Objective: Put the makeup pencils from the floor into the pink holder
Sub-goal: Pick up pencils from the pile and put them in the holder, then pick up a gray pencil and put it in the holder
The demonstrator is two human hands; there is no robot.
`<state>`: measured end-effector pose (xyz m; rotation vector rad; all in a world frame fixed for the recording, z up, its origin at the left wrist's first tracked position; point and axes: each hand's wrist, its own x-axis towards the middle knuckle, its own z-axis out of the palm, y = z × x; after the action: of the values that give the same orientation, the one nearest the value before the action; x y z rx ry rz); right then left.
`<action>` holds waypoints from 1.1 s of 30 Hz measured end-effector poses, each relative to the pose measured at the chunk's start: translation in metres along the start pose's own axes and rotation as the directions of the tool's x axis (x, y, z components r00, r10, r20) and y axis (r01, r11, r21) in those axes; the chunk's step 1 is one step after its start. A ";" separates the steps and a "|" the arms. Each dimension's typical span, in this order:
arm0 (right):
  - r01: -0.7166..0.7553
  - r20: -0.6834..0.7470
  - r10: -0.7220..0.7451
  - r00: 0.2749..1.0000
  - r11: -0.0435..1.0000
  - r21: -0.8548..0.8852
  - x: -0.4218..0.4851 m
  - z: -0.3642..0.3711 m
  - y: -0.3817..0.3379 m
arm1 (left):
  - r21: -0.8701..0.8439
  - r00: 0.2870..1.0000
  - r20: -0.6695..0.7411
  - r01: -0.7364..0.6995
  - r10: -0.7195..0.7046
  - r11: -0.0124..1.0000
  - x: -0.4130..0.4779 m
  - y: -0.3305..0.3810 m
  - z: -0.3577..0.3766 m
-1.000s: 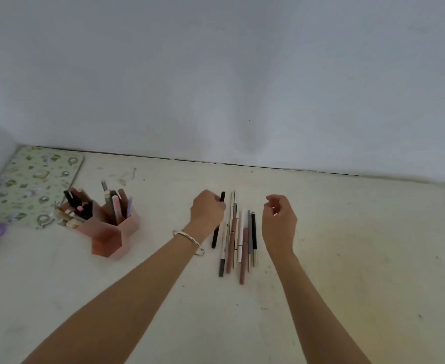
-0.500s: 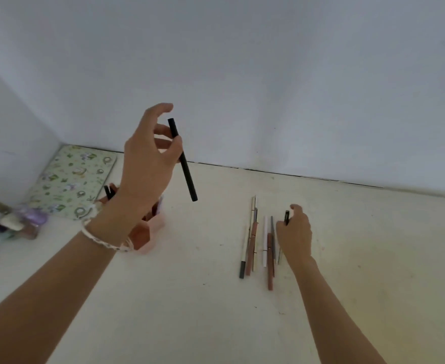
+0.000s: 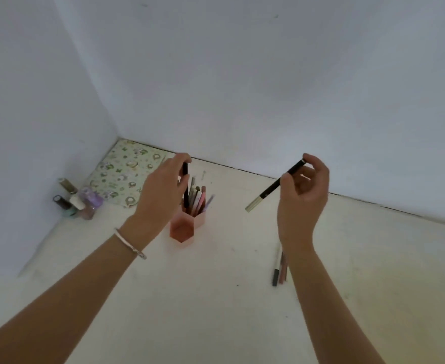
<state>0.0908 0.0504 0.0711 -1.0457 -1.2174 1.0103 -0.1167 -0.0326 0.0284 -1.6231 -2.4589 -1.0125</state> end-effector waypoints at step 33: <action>0.160 -0.083 -0.238 0.968 0.835 -0.526 0.022 -0.106 0.077 | 0.077 0.657 0.687 0.360 -0.312 0.930 -0.060 0.148 0.164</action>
<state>0.1951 0.0815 -0.0048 -1.3443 -1.4820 0.4334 0.0863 0.0409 -0.0482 -1.8629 -3.3527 -0.5418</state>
